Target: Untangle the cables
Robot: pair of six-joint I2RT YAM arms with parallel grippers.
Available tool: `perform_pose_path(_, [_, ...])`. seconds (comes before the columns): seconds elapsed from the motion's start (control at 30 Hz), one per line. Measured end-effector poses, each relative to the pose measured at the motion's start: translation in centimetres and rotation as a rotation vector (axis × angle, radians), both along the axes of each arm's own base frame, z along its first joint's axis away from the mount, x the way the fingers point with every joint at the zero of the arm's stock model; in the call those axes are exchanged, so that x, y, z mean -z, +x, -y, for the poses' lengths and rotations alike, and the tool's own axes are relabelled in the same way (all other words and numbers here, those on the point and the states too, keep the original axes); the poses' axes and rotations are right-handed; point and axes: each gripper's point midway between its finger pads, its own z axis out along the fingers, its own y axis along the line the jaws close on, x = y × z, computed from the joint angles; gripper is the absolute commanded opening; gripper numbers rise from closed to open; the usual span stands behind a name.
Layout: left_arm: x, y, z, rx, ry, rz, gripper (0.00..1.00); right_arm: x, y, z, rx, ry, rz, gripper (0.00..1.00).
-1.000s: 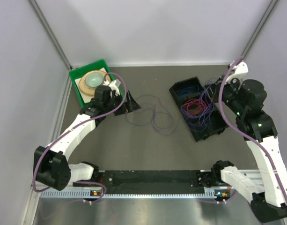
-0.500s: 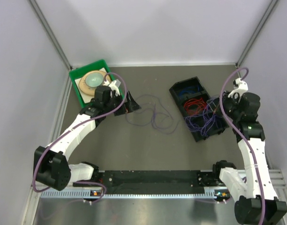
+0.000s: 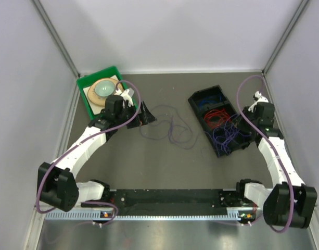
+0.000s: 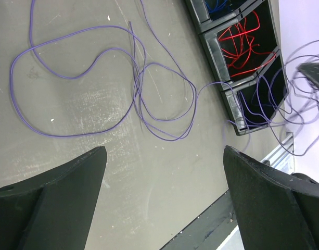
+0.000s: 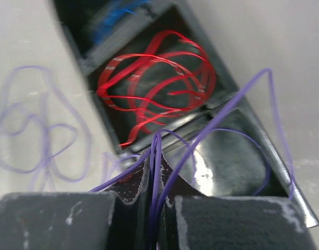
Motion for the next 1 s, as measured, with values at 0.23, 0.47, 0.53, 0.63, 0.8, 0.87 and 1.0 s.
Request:
perform_pose_path(0.23, [0.0,0.0,0.0,-0.001,-0.002,-0.002,0.98,4.6,0.4,1.4,0.062,-0.033,-0.137,0.0])
perform_pose_path(0.47, [0.1,0.0,0.1,-0.004,-0.004,-0.008,0.98,8.1,0.7,2.1,0.097,-0.049,-0.237,0.0])
perform_pose_path(0.53, [0.2,0.1,0.1,-0.004,-0.004,-0.011,0.99,9.1,0.9,2.2,0.101,-0.045,-0.259,0.0])
perform_pose_path(0.63, [0.4,0.0,0.3,0.001,-0.003,-0.018,0.98,10.9,0.8,2.2,0.103,-0.042,-0.311,0.13])
perform_pose_path(0.8, [0.4,-0.2,0.5,0.007,-0.004,-0.021,0.98,11.5,0.6,2.1,0.106,-0.037,-0.337,0.43])
perform_pose_path(0.87, [0.4,-0.2,0.5,0.007,-0.005,-0.02,0.98,10.6,0.6,2.2,0.109,-0.039,-0.311,0.53])
perform_pose_path(1.0, [0.5,-0.1,0.6,0.006,-0.007,-0.021,0.98,7.3,0.4,2.6,0.13,-0.063,-0.224,0.63])
